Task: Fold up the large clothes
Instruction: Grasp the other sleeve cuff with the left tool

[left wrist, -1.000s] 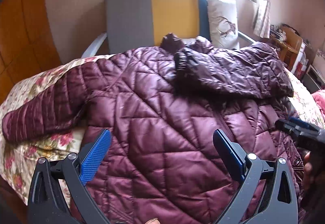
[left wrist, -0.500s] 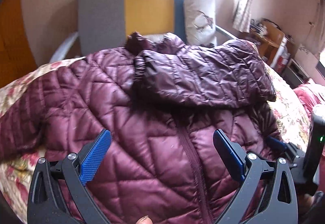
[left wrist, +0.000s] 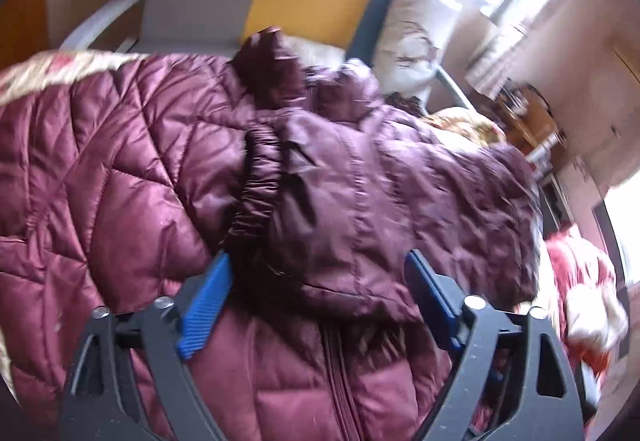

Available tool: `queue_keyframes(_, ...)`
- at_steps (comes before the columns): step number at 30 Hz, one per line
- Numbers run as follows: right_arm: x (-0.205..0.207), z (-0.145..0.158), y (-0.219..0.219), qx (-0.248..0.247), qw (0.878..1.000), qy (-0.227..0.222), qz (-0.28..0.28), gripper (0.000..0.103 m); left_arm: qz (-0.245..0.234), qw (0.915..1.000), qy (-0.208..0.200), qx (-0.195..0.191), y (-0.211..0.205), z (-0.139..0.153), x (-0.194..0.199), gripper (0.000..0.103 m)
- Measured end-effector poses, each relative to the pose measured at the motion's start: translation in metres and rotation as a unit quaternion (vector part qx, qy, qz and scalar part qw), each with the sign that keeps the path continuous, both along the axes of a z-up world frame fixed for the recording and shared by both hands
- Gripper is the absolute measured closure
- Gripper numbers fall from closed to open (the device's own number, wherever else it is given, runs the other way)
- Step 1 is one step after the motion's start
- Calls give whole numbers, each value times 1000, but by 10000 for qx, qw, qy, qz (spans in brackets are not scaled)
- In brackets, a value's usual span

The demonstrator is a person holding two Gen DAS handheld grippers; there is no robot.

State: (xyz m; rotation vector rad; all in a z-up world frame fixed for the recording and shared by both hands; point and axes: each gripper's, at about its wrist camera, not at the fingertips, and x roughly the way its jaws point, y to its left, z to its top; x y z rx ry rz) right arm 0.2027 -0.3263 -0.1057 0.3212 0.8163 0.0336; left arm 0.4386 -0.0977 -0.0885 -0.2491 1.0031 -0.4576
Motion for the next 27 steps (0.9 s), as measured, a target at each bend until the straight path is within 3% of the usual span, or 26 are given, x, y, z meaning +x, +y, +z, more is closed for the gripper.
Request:
queue_keyframes(1, 0, 0, 0, 9, 10000, 1, 3, 2, -15, 10000, 57, -74, -2, -3, 5, 52)
queue_keyframes(2, 0, 0, -1, 13, 10000, 5, 5, 2, 6, 10000, 78, -62, -2, -4, 9, 86)
queue_keyframes(4, 0, 1, -3, 73, 10000, 11, 22, 2, 55, 9997, 32, -243, 1, -1, 11, 93)
queue_keyframes(8, -2, 11, -23, 759, 9970, -116, -70, 2, 132, 9983, -494, -274, 18, 27, 1, 98)
queue_keyframes(12, 4, 16, -54, 1905, 9805, -323, -357, 2, 366, 9954, -817, -332, 54, 50, -9, 98)
queue_keyframes(15, 19, 22, -68, 2243, 9724, -465, -442, 2, 642, 9933, -931, -232, 84, 58, -13, 98)
queue_keyframes(21, 55, 44, -75, 2163, 9723, -715, -531, 2, 1131, 9912, -665, 167, 129, 36, 0, 98)
queue_keyframes(27, 115, 68, -51, 993, 9921, -616, -450, 8, 1014, 9892, -727, 770, 123, 12, -6, 98)
